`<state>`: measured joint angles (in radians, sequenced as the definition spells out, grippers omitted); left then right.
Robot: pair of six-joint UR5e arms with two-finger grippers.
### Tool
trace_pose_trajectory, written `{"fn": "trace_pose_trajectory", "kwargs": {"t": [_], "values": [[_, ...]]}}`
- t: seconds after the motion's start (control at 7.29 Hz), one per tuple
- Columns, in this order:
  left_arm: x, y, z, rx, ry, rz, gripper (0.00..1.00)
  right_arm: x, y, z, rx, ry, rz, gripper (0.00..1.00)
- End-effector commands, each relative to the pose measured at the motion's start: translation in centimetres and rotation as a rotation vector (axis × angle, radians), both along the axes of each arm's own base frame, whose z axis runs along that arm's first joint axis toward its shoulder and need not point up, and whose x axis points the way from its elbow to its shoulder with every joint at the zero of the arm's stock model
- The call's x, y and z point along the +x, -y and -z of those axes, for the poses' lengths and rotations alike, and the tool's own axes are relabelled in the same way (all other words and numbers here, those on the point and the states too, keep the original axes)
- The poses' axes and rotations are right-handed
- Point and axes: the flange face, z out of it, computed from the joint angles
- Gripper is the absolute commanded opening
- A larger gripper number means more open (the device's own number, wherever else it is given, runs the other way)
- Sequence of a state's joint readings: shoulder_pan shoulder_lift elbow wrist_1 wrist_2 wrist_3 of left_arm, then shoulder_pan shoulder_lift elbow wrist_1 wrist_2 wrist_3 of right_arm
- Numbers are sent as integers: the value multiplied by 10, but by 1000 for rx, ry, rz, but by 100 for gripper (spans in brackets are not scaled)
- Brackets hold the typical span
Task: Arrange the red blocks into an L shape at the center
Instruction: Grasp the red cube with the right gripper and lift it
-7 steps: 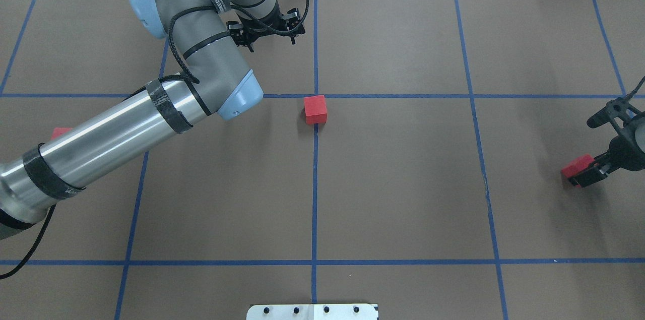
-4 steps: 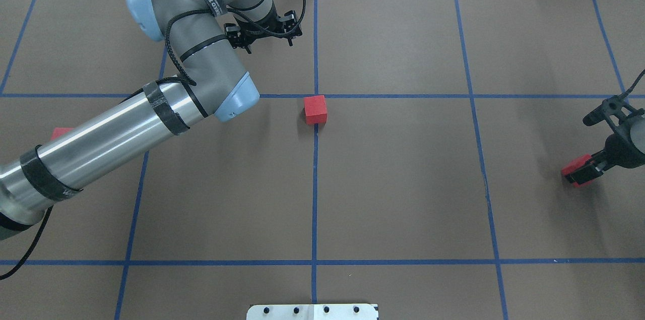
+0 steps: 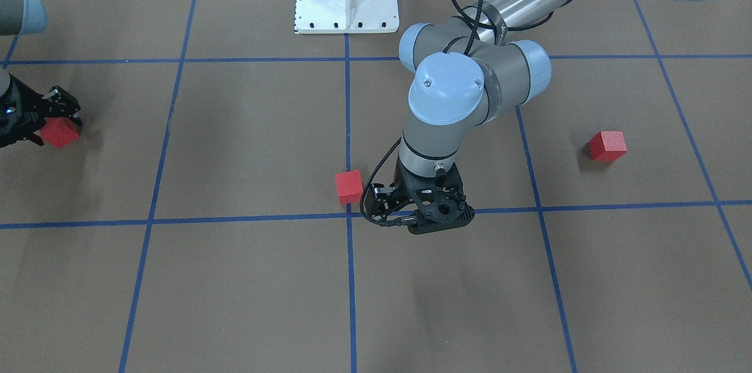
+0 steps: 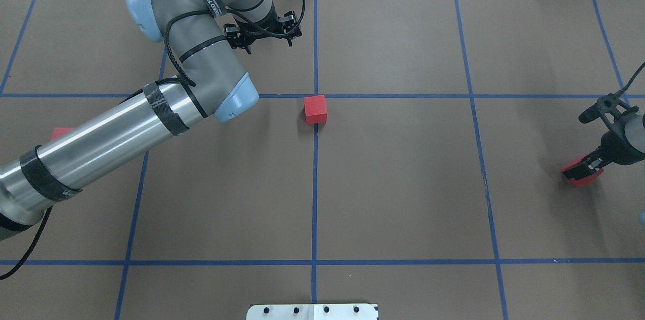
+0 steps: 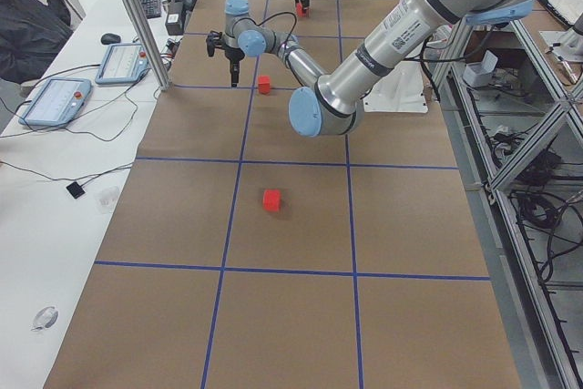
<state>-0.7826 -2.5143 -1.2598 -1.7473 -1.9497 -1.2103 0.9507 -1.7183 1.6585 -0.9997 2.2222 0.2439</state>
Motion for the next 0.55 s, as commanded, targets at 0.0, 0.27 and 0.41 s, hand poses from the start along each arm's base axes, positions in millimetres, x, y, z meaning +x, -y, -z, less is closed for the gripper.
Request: {"fn": "trace_pose_trajectory", "kwargs": {"t": [0.0, 0.27, 0.41], "values": [[0, 0, 0, 1, -1, 0, 99, 4, -3, 0, 0, 2, -4, 44], [-1, 0, -3, -3, 3, 1, 99, 14, -14, 4, 2, 7, -5, 41], [-1, 0, -3, -3, 3, 1, 99, 26, -13, 19, 12, 28, -26, 3]]}}
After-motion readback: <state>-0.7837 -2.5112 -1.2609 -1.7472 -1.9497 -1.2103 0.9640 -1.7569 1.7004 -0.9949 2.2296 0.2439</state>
